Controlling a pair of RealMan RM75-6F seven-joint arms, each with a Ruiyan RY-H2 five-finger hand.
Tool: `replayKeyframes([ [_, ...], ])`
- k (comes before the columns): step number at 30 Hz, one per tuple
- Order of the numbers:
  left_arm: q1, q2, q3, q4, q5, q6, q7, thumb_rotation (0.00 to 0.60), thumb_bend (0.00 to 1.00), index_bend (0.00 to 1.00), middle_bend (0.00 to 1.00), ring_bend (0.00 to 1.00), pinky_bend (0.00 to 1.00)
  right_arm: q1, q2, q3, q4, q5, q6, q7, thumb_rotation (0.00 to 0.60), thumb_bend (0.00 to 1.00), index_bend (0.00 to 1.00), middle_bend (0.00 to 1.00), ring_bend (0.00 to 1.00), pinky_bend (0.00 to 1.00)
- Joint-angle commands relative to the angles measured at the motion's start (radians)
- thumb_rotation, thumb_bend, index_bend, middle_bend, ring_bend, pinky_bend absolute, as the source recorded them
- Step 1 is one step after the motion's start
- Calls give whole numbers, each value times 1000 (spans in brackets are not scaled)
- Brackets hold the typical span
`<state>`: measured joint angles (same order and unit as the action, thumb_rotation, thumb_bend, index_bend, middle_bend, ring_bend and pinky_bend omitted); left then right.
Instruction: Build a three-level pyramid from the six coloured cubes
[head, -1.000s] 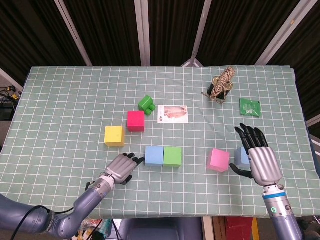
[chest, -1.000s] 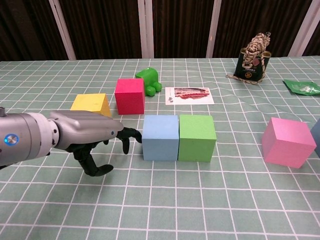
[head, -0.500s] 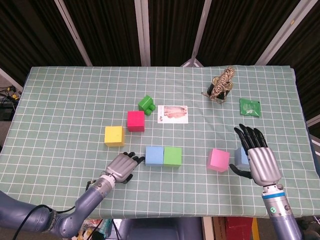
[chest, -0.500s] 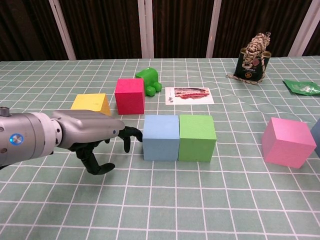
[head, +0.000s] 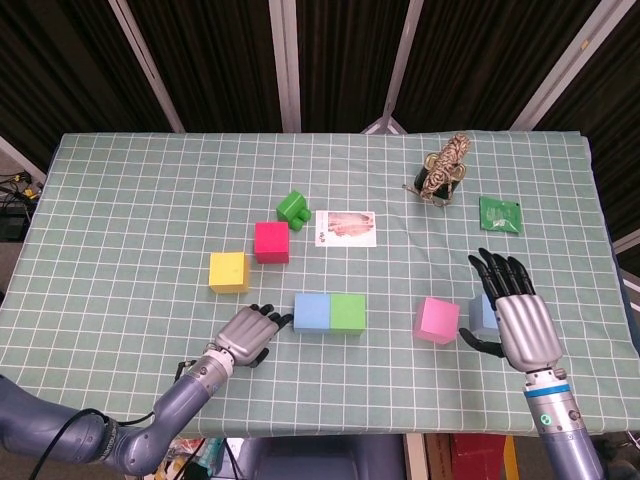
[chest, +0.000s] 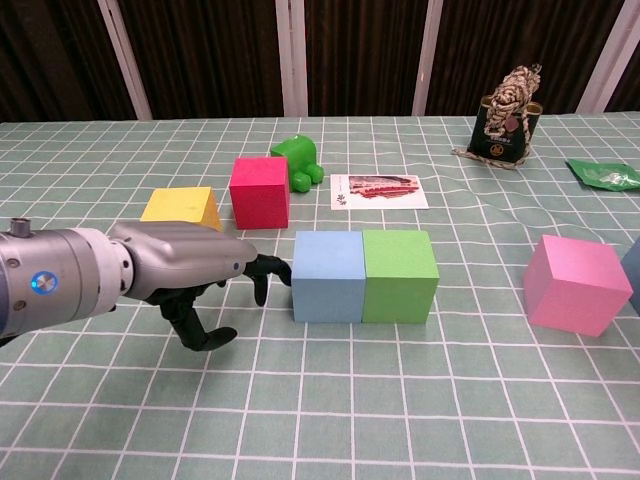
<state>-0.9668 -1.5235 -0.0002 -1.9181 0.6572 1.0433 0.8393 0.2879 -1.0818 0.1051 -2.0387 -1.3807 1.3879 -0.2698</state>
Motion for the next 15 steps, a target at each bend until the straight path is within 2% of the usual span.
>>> replayKeyframes([
  [1, 0, 8, 5, -9, 3, 6, 1, 600, 594, 131, 243, 144, 244, 0, 0, 0, -1, 0, -2, 1, 600, 209, 0, 0, 0, 0],
  [9, 36, 111, 51, -114, 103, 97, 14, 600, 558, 132, 251, 144, 232, -2, 4, 4, 1, 6, -10, 9, 600, 209, 0, 0, 0, 0],
  [12, 76, 171, 60, -174, 172, 145, -35, 600, 453, 131, 246, 144, 224, -2, 6, 4, -1, 9, -15, 12, 600, 209, 0, 0, 0, 0],
  [14, 108, 209, 68, -206, 234, 182, -73, 600, 319, 126, 233, 139, 204, -2, 6, 4, -2, 10, -17, 10, 600, 209, 0, 0, 0, 0],
  [15, 130, 228, 70, -221, 269, 211, -99, 600, 282, 122, 225, 137, 198, -2, 6, 4, -3, 10, -18, 10, 600, 209, 0, 0, 0, 0],
])
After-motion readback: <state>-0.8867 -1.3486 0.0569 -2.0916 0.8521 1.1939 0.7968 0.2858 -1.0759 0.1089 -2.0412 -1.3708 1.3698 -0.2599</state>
